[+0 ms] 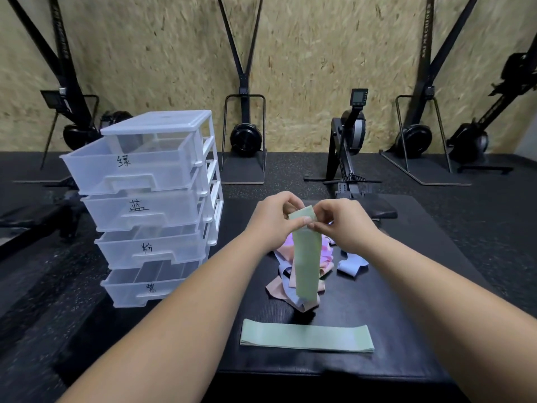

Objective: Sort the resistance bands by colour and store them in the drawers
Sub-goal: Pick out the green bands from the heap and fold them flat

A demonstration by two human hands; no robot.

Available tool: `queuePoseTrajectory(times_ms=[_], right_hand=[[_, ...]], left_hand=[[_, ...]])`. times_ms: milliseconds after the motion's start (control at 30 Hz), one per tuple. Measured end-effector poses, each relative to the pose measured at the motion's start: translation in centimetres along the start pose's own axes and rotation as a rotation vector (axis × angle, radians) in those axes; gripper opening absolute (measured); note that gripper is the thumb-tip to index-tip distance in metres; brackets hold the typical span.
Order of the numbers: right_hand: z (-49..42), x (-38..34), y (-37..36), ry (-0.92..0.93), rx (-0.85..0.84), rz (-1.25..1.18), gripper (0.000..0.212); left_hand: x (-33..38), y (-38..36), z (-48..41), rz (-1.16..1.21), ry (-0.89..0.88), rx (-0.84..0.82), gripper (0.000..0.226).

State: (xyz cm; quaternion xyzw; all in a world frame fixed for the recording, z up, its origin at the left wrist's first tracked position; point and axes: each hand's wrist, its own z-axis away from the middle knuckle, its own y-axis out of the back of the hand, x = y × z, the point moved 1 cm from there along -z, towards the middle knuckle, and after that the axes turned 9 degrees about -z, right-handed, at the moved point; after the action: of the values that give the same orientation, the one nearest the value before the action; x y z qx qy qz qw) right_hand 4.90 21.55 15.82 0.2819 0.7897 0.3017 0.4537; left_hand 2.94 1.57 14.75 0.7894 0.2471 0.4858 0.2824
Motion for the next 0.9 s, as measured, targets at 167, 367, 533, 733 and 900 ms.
queuePoseTrajectory(times_ms=[167,367,533,733,900], right_hand=[[0.4,0.3,-0.1,-0.053,-0.109,-0.124,0.013],[0.2,-0.6,-0.3,-0.062,-0.119,-0.212,0.028],[0.0,-1.3,-0.5,-0.049,-0.115,-0.166,0.018],[0.3,-1.6,-0.4,-0.147,0.033,-0.399,0.014],[2.3,1.8,-0.3,-0.334,0.148,-0.418,0.015]], left_hand=[[-1.7,0.1,0.6,0.059,0.064,-0.021,0.02],[-2.2,0.0,1.3,0.205,0.123,-0.021,0.025],[-2.8,-0.3,2.5,0.366,0.161,-0.065,0.028],[-4.8,-2.3,4.4,0.322,0.172,-0.268,0.022],[-6.9,-3.5,6.6,0.128,0.183,-0.474,0.022]])
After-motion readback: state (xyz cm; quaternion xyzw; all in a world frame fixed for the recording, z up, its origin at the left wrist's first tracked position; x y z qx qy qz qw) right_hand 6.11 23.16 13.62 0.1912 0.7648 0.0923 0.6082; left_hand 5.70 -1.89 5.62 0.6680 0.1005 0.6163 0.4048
